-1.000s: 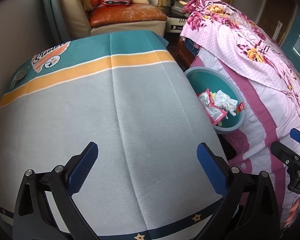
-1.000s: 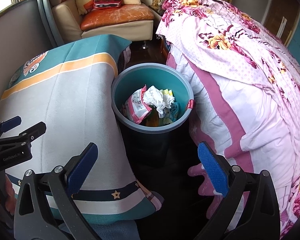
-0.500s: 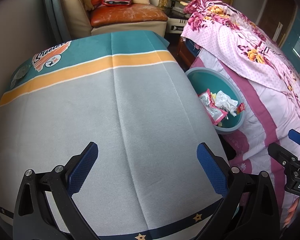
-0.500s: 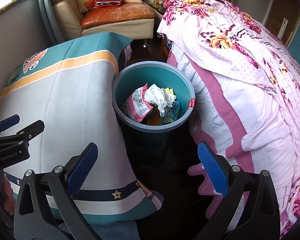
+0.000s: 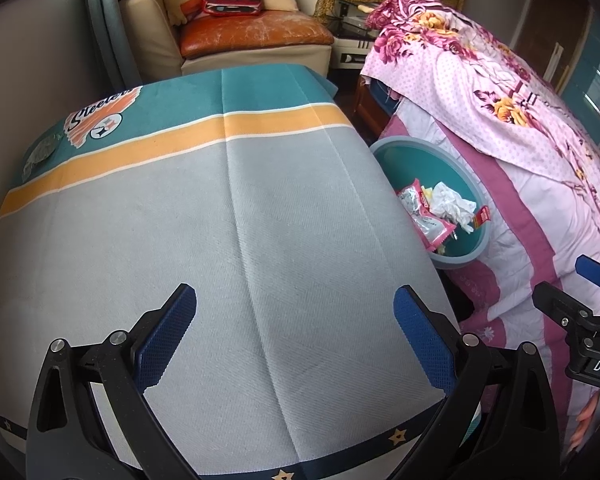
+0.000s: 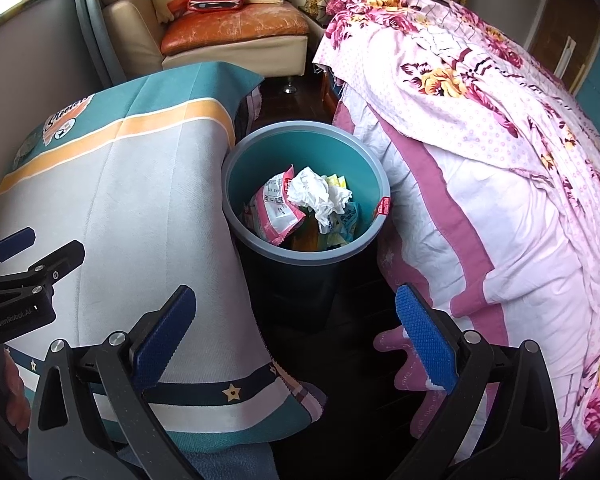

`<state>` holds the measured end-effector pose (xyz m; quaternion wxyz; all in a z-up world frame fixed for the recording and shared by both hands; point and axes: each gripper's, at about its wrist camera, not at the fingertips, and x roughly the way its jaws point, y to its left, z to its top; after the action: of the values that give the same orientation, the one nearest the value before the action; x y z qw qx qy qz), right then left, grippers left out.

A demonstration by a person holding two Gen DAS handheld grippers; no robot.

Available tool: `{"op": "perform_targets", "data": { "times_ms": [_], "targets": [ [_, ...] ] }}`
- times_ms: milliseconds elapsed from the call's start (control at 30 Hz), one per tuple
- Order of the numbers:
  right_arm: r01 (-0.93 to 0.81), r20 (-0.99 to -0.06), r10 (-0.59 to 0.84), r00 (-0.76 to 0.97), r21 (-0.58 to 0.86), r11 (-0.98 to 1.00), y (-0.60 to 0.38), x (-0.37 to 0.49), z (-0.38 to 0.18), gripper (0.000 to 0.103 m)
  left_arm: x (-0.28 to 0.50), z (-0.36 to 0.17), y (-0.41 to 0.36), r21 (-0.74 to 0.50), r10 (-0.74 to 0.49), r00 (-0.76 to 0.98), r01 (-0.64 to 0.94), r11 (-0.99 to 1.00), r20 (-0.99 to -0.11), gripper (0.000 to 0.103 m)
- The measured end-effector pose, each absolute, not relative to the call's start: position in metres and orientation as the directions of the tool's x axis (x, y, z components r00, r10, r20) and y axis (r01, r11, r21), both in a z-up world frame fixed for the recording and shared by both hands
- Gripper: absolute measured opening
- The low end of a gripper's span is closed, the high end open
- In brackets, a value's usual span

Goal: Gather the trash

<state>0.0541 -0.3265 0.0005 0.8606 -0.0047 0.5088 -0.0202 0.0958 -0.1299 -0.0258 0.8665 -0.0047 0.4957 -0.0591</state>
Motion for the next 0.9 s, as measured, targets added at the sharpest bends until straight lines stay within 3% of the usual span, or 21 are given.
{"op": "perform_targets", "data": {
  "times_ms": [900],
  "targets": [
    [0.02,-0.884,-0.048,0.466,-0.044,0.999,-0.32,0.064,-0.009,0.096,0.102,-0.037,-0.123,-0.073,-0.109,0.495,0.091,0.993,-0.862,0.099]
  ]
}}
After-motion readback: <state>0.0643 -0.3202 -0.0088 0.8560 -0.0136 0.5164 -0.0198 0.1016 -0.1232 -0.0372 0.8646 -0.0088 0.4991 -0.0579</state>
